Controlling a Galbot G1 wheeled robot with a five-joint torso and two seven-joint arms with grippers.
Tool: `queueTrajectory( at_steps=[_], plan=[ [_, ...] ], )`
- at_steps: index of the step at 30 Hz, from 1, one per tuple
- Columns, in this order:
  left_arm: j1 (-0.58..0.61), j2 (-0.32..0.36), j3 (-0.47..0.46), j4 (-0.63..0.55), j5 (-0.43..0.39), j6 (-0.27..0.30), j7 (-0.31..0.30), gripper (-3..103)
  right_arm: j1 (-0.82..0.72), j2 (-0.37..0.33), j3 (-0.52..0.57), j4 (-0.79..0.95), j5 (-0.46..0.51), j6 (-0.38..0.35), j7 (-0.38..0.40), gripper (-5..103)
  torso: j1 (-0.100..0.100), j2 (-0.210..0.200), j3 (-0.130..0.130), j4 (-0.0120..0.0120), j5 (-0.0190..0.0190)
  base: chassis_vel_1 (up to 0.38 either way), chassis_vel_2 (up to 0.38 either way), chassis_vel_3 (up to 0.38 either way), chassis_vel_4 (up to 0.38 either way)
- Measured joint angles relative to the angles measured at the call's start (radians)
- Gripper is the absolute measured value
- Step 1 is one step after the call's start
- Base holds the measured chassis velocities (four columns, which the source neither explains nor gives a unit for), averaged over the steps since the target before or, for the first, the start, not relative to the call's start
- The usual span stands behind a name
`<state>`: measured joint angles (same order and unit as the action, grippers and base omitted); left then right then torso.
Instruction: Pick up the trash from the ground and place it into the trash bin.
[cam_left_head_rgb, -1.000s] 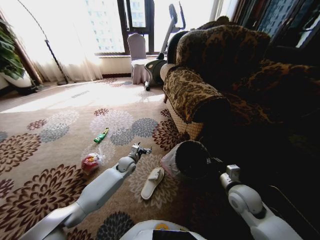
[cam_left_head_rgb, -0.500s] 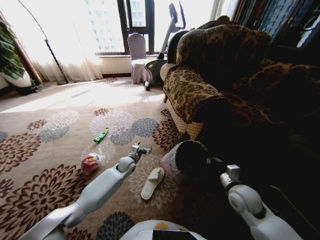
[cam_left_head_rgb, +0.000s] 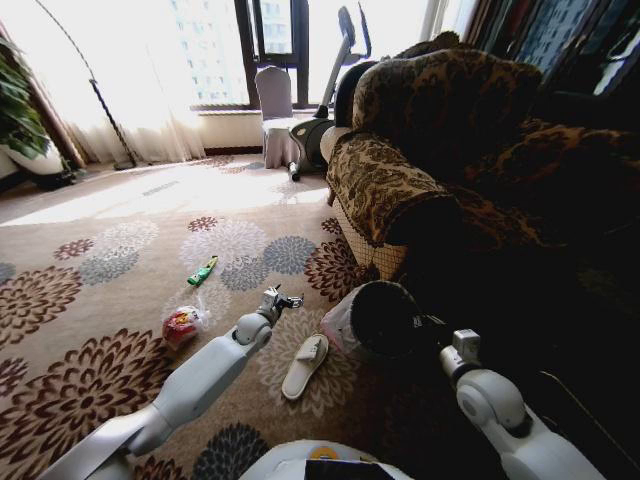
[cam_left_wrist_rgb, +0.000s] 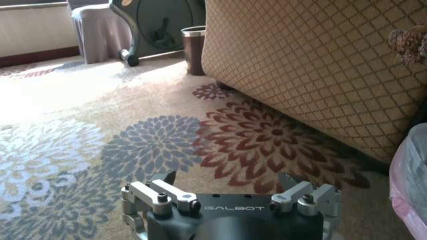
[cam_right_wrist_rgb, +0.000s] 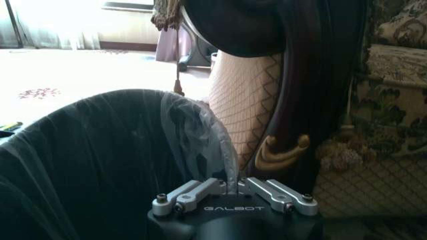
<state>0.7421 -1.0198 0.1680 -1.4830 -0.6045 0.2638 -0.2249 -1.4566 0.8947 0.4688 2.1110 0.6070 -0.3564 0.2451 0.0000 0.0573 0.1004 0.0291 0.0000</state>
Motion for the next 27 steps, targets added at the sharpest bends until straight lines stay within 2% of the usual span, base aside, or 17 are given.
queueTrajectory(
  at_steps=[27],
  plan=[
    [0.0, 0.0, 0.0, 0.0, 0.0, 0.0, 0.0, 100, 0.0, 0.0, 0.0, 0.0, 0.0, 0.0, 0.0, 2, 0.0, 0.0, 0.0, 0.0002, 0.0001, 0.015, -0.018, -0.017, 0.015]
  ],
)
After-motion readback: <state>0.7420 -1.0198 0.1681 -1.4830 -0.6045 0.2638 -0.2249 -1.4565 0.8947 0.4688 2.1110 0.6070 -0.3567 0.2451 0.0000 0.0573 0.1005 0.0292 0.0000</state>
